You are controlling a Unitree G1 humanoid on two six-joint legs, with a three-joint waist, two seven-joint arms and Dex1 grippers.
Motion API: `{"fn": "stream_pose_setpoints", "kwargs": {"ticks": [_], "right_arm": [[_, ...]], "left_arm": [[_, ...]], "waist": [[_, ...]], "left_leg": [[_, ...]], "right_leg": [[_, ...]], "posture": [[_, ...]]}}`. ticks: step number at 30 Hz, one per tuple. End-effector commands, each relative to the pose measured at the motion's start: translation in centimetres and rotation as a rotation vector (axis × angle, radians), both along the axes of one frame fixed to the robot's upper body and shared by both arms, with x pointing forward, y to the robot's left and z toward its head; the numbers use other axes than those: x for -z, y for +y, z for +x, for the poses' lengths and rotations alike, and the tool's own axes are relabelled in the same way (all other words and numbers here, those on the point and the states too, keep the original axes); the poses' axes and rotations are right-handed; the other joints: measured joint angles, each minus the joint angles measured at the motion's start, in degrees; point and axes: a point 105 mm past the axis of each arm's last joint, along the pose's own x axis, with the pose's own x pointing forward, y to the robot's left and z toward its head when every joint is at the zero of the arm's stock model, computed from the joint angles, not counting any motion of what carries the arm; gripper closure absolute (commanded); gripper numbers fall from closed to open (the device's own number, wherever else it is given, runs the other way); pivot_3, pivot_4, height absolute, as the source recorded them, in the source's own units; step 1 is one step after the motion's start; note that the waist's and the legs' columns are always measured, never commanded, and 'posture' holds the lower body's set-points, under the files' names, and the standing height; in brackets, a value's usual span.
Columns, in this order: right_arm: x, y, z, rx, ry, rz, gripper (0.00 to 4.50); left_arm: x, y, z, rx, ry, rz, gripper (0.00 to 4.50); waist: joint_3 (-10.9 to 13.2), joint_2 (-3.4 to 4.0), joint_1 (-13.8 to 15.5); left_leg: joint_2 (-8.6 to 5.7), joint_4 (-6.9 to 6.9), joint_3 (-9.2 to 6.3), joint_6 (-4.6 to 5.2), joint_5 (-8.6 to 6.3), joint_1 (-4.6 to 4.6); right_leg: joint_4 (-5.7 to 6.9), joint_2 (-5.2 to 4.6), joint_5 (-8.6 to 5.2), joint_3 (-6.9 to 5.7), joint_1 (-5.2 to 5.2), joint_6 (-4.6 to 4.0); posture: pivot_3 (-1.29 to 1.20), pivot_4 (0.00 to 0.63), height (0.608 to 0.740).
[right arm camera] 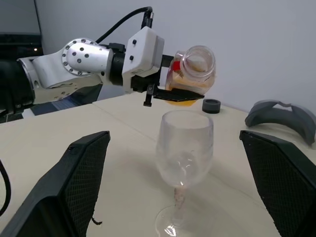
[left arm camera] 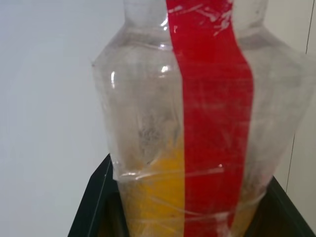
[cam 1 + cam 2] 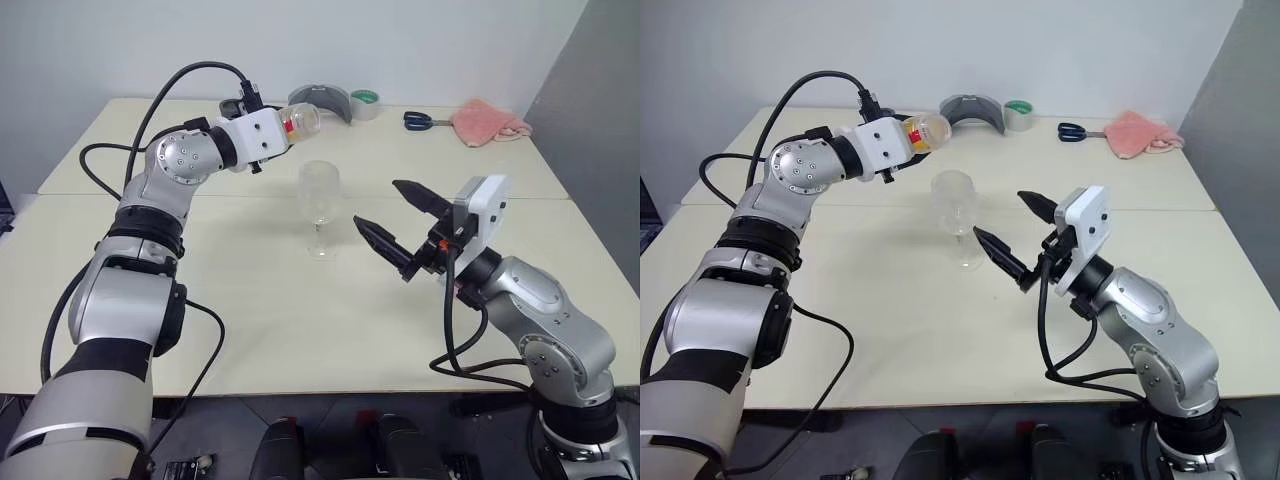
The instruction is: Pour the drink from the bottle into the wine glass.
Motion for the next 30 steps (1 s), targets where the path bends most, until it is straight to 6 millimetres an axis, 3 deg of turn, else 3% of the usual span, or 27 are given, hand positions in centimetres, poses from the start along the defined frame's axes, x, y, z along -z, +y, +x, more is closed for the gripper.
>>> {"fn": "stream_pose_setpoints", "kwargs": {"ticks": [1, 15, 30], "right_arm": [[-0.4, -0.1, -0.7, -0.009, -0.065, 0.001, 0.00], [1.0, -0.9, -1.6, -0.026, -0.069, -0.035, 0.00], [0.9, -1.0, -1.6, -0.023, -0.068, -0.044, 0.00]], "left_arm": [[-2.8, 0.0, -0.3, 0.006, -0.104, 0.037, 2.76], [-4.4, 0.9, -0.5, -0.026, -0.214, 0.208, 2.76], [-4.5, 0.0, -0.7, 0.007, -0.267, 0.288, 2.76]], "waist": [[0.0, 0.00, 0.0], [0.0, 0.00, 0.0], [0.0, 0.00, 0.1]], "left_leg": [[0.00, 0.00, 0.00, 0.00, 0.00, 0.00], [0.00, 0.01, 0.01, 0.00, 0.00, -0.01], [-0.01, 0.02, 0.01, 0.00, 0.00, -0.01]], "right_leg": [[0.00, 0.00, 0.00, 0.00, 0.00, 0.00], [0.01, -0.01, 0.00, -0.01, 0.00, 0.00], [0.02, -0.02, 0.00, -0.01, 0.00, 0.00]], "posture": [[0.00, 0.150, 0.740], [0.00, 0.150, 0.740], [0.00, 0.150, 0.740]]}}
